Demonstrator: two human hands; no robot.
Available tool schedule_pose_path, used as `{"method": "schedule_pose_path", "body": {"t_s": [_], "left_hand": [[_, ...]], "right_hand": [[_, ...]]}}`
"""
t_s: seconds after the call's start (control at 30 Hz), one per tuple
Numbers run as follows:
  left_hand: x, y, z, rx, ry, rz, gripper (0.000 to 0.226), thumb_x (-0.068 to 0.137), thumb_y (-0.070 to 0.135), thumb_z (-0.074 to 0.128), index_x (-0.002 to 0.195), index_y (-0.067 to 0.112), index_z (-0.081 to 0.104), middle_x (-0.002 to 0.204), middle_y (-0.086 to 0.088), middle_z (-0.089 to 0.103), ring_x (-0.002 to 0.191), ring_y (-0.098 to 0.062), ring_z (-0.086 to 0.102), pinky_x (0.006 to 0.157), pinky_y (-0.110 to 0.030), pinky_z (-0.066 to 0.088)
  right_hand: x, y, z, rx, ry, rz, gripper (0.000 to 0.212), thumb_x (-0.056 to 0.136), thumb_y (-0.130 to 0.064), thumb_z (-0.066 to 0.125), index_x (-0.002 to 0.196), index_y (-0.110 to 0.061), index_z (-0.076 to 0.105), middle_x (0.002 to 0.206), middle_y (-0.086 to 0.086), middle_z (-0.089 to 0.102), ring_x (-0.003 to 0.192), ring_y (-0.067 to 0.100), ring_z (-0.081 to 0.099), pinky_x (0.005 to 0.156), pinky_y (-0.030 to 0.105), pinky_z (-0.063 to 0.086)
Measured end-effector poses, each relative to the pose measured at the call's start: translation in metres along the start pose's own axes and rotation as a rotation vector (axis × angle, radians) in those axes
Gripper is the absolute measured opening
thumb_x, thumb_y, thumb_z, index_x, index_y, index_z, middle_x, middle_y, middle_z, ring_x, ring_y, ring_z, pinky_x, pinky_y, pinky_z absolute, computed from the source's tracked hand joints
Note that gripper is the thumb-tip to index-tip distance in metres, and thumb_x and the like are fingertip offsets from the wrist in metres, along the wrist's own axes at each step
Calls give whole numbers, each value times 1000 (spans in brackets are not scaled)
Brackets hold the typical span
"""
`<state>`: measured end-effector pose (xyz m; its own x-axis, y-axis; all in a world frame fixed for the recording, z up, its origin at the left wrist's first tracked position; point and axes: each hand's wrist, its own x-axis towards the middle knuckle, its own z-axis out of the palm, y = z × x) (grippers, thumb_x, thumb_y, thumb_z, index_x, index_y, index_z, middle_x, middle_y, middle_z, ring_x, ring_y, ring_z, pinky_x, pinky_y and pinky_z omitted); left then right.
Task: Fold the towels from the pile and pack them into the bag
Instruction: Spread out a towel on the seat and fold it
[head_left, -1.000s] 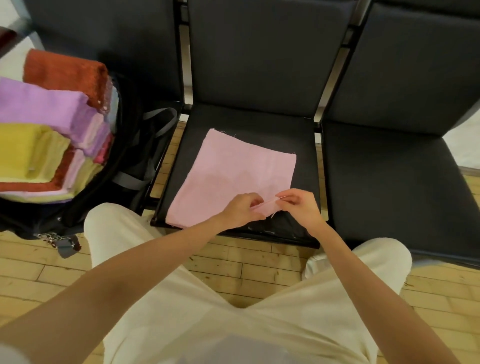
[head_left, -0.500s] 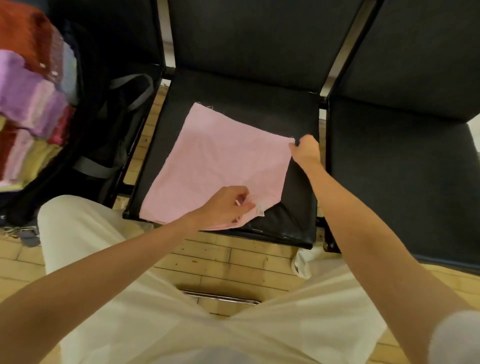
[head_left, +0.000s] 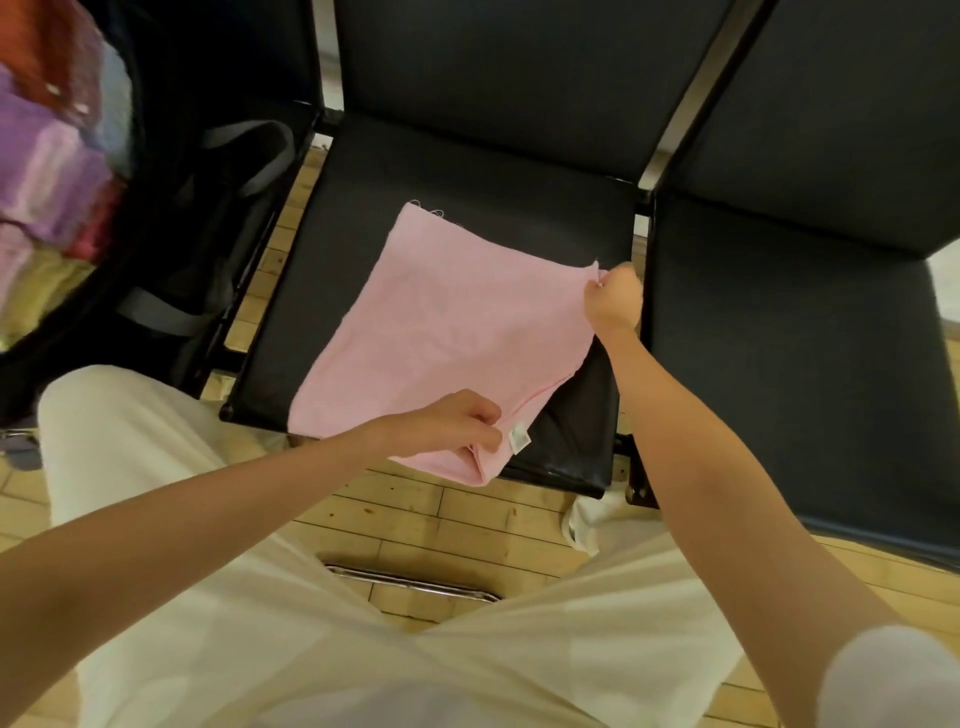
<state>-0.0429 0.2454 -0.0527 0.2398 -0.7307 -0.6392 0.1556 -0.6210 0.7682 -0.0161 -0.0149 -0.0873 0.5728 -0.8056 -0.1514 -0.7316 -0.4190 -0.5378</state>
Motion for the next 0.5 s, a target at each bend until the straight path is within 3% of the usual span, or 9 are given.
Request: {"method": "schedule_pose_path", "body": {"t_s": [0.1,0.17,0.23,0.3,0.37,0.47,0.5], "left_hand": [[-3,-2,-4,-70,29,0,37,85,1,58,60,14,32,72,-5,43,72,-14,62,65,-22,55],[-11,-8,-12,-69,83,16,39,85,-1,58,61,14,32,68,-3,34,65,-14,53,62,-19,53],[-21,-19,-24,-75,130,30,41,84,-1,61,61,15,31,72,-7,32,72,-18,50,64,-21,54],[-33,-32,-39,-116,169,24,39,84,-3,62,62,13,34,78,-9,39,81,-23,55,73,-28,57],[-47,-43,-56,-156,229,5,34,85,-5,61,64,10,39,76,-10,48,79,-20,62,78,-35,58],[-66,-60,-79,-215,355,-4,36,84,-5,63,62,9,38,73,-6,49,71,-17,63,82,-40,57],[-72,-67,-86,-228,399,-12,39,84,-5,63,59,10,36,70,-5,47,69,-17,62,83,-42,57]], "right_hand": [[5,-11,-6,278,-19,127,19,89,-15,63,101,-1,59,82,2,58,90,23,63,76,31,53],[5,-27,-5,463,-52,232,23,84,-13,70,102,-1,62,88,5,61,87,20,63,80,33,56],[1,-47,-1,585,-70,286,24,84,-10,70,105,-3,60,93,8,61,85,18,64,77,30,57],[-3,-72,6,651,-78,273,13,85,-8,68,90,-9,56,89,8,58,85,18,63,78,30,56],[-7,-98,16,656,-83,238,25,86,-6,67,71,-13,48,82,7,57,83,18,62,80,30,55],[-8,-130,43,580,-113,181,12,84,-11,70,85,-1,63,94,14,67,87,21,66,80,30,55],[-8,-140,53,558,-122,152,18,84,-13,71,94,1,64,98,15,67,90,22,67,81,32,56]]}}
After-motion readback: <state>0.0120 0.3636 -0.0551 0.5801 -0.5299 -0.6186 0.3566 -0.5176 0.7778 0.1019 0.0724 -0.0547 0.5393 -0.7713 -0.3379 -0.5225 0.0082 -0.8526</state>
